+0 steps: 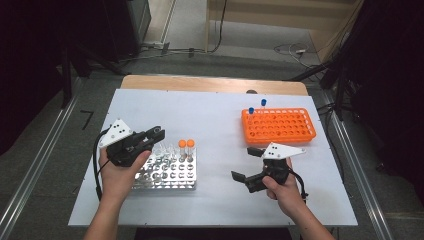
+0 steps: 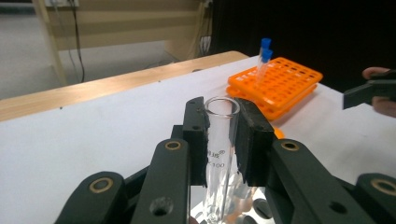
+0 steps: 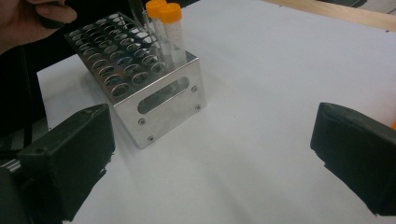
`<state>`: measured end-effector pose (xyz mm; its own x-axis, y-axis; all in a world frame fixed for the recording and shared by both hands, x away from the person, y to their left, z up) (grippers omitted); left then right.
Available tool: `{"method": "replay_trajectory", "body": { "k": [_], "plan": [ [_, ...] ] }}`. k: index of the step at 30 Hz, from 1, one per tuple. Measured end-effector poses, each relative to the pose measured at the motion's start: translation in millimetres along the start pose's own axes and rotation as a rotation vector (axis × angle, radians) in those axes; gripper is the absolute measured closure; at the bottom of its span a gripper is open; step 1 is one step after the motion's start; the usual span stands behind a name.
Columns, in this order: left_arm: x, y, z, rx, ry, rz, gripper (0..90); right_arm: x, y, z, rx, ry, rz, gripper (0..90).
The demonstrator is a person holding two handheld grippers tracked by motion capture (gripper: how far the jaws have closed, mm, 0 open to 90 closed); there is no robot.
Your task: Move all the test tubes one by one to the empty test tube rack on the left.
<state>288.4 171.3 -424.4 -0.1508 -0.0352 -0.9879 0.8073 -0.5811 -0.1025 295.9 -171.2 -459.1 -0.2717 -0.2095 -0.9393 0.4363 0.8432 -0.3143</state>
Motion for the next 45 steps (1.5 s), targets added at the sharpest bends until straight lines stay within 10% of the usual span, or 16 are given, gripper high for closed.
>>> {"method": "replay_trajectory", "body": {
  "k": [17,22,30,45],
  "plan": [
    [24.0,15.6,5.0,-0.036,0.084,-0.131,75.9,0.8,-1.9,4.1,0.014,0.0,-0.001,0.0],
    [27.2,17.6,5.7,-0.019,0.053,-0.16,74.2,1.8,-2.2,6.8,0.021,0.004,-0.002,0.0],
    [18.2,13.2,5.7,-0.021,-0.003,-0.12,55.2,1.6,-4.6,13.8,0.04,0.011,0.006,0.0],
    [2.1,14.8,29.6,0.136,-0.1,-0.029,8.6,-10.2,-11.2,62.4,0.186,0.035,0.043,2.8]
  ]
}}
Point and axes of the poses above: each handheld gripper's, and its own axes: y roughly forward along the jaws, x roughly out of its underside, z roughly to its right, the point moved 4 cm from there along y, roughly forward along the jaws, and after that the axes turned 10 degrees about z, right-handed, at the moved point
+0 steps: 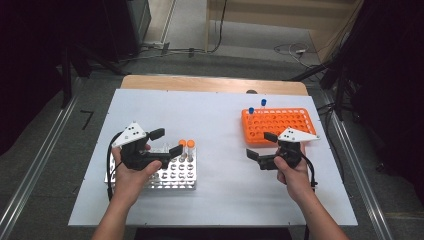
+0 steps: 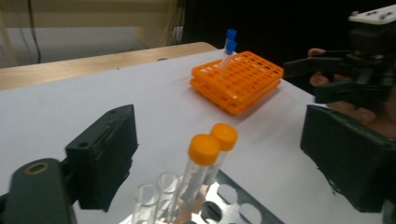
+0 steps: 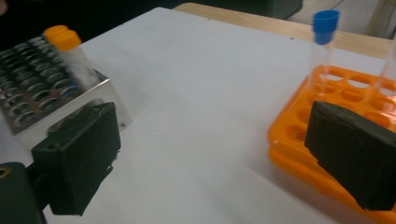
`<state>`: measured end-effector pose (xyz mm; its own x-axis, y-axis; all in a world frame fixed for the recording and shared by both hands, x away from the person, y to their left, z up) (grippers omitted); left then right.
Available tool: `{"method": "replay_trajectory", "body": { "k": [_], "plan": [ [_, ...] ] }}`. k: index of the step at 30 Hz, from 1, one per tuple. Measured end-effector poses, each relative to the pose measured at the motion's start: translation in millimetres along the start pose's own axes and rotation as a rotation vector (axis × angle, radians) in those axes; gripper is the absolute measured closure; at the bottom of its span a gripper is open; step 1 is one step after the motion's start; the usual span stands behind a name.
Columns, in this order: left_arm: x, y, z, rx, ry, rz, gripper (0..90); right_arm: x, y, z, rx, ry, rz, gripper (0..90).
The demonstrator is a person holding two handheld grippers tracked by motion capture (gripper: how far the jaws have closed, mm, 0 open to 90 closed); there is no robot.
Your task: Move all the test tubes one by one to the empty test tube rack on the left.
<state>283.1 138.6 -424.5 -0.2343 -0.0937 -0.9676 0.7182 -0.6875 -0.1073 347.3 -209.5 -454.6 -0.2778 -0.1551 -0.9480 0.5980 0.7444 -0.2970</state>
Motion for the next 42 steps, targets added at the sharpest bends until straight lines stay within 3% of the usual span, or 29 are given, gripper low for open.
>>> {"method": "replay_trajectory", "body": {
  "k": [2,5,13,15,21,29,35,42],
  "plan": [
    [-0.4,1.8,3.4,0.012,0.001,0.0,2.4,-1.5,3.5,7.3,0.017,-0.001,-0.008,2.9],
    [-0.6,4.3,9.2,0.042,-0.004,0.008,0.1,-5.3,8.4,18.0,0.042,-0.001,-0.018,3.2],
    [3.4,15.6,26.0,0.093,0.021,-0.013,0.0,-17.4,19.2,53.1,0.121,0.061,-0.01,6.1],
    [4.5,17.5,27.6,0.094,0.019,-0.017,0.0,-18.1,24.0,61.9,0.167,0.066,-0.022,6.2],
    [4.9,16.9,27.2,0.087,0.02,-0.019,0.0,-19.3,36.5,82.4,0.261,0.12,-0.025,27.6],
    [4.9,17.0,27.9,0.092,0.022,-0.021,0.0,-13.0,59.0,95.2,0.306,0.103,-0.078,49.3],
    [6.4,18.5,29.5,0.093,0.03,-0.032,0.0,-2.5,75.1,102.6,0.369,0.088,-0.135,61.8],
    [6.5,18.5,29.1,0.092,0.028,-0.034,0.0,-1.6,82.8,104.2,0.424,0.054,-0.13,72.1]
  ]
}}
Point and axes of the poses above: each handheld gripper's, and its own axes: y roughly forward along the jaws, x roughly out of its underside, z roughly to its right, the point moved 4 cm from there along y, roughly forward along the jaws, and after that the axes turned 10 degrees about z, right-handed, at the moved point
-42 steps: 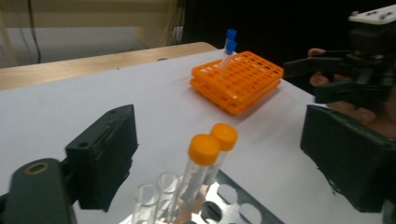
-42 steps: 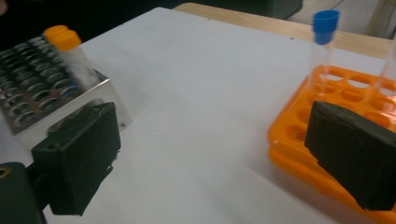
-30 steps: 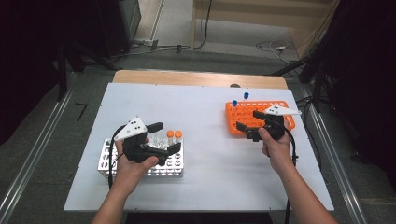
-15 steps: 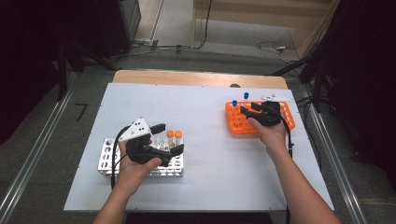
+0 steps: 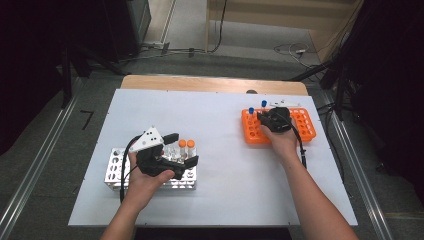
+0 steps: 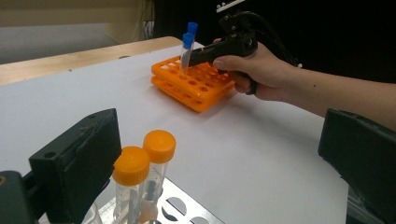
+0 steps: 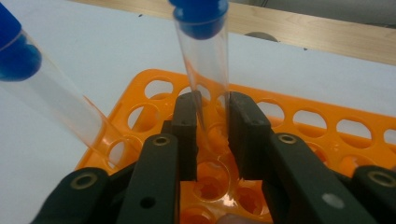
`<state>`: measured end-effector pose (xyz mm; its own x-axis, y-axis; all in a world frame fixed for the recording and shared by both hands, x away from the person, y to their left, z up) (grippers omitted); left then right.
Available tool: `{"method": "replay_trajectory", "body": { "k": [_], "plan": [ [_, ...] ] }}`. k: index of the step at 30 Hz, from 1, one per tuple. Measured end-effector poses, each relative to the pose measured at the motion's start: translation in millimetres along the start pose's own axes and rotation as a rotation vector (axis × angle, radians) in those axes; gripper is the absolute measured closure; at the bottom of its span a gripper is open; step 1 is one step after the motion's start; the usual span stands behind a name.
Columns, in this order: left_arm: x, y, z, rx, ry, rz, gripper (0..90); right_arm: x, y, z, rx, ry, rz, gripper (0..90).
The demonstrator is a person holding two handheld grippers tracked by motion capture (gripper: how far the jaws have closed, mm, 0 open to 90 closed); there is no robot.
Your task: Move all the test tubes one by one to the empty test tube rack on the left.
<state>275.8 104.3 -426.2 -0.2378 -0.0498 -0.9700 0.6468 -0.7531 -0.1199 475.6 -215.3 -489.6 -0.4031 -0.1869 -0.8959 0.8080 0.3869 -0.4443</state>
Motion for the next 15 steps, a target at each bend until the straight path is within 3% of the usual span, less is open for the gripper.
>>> {"method": "replay_trajectory", "body": {
  "k": [6,13,15],
  "plan": [
    [0.0,0.9,1.0,0.002,0.002,0.001,0.0,-1.2,-3.7,4.1,-0.01,0.02,0.013,74.8],
    [0.2,2.3,2.8,0.006,0.001,-0.002,0.0,-13.5,-20.8,3.6,-0.014,0.01,0.078,74.9],
    [-0.1,2.8,3.5,0.008,0.004,0.0,0.0,-17.1,-28.0,2.2,-0.04,0.012,0.094,74.9]
  ]
}}
Point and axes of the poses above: each handheld gripper's, and its own axes: y roughly forward along the jaws, x roughly out of its underside, z roughly to its right, the point moved 4 cm from there along y, roughly forward along the jaws, and after that the axes turned 10 degrees about z, right-handed, at the moved point
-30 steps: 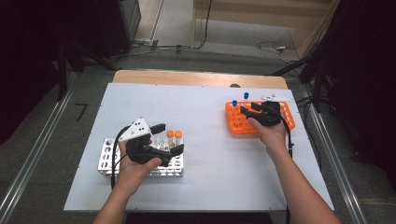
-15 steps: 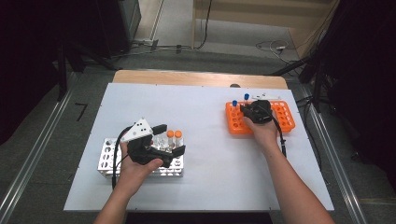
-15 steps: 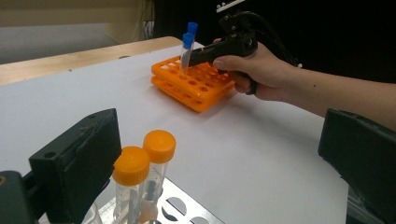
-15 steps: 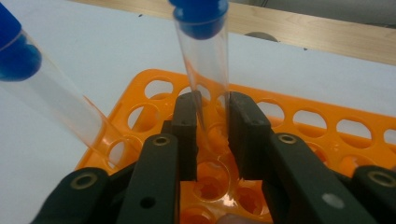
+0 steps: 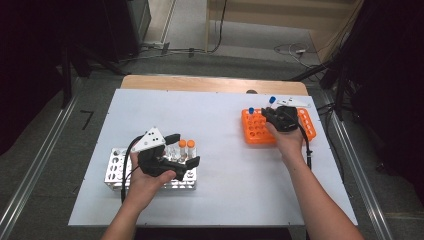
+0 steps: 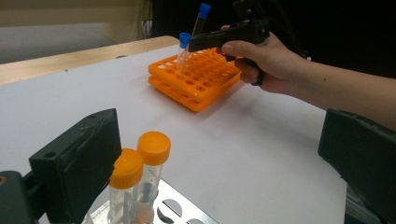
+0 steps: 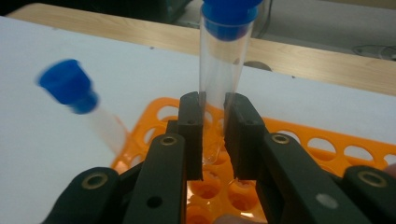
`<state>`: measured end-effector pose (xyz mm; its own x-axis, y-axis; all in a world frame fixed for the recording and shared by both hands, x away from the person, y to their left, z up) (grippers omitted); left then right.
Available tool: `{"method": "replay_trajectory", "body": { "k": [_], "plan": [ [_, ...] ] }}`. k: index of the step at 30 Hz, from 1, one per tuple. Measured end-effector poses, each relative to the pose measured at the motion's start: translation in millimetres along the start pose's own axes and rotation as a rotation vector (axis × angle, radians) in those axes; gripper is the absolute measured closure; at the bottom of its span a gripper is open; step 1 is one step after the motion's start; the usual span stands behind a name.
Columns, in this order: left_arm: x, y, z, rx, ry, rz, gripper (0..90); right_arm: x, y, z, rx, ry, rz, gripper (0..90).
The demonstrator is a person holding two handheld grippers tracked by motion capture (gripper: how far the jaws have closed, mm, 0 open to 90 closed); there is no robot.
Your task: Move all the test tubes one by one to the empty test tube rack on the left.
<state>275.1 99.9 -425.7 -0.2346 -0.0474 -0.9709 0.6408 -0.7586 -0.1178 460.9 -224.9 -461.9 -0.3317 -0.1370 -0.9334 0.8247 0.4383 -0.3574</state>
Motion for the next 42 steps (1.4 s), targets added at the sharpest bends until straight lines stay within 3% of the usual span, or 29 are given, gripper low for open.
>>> {"method": "replay_trajectory", "body": {
  "k": [2,8,19,25,32,42],
  "plan": [
    [-0.1,0.7,1.0,0.002,0.002,-0.001,0.0,-3.0,-7.4,-3.5,-0.002,-0.014,0.003,74.9],
    [0.0,2.8,4.9,0.011,0.011,-0.008,0.0,-4.2,-29.7,-16.6,-0.081,-0.011,0.031,74.9],
    [1.6,7.4,10.5,0.021,0.021,-0.016,0.0,6.7,-66.6,-39.9,-0.208,-0.018,0.041,74.9],
    [2.7,10.9,15.1,0.032,0.026,-0.02,0.0,14.7,-86.3,-55.6,-0.264,-0.045,0.031,74.9],
    [4.2,16.6,25.1,0.063,0.038,-0.031,0.5,21.5,-106.9,-82.0,-0.347,-0.074,0.015,74.9],
    [7.5,27.5,44.0,0.133,0.045,-0.042,10.4,35.1,-123.1,-128.9,-0.484,-0.127,-0.016,75.0]
  ]
}}
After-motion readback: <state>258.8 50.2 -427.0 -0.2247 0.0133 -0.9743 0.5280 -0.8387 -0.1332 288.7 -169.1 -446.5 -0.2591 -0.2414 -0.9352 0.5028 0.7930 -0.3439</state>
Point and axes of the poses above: each handheld gripper's, and its own axes: y roughly forward along the jaws, x roughly out of its underside, z roughly to its right, the point moved 4 cm from there along y, roughly forward along the jaws, and after that the axes turned 10 degrees about z, right-handed, at the moved point
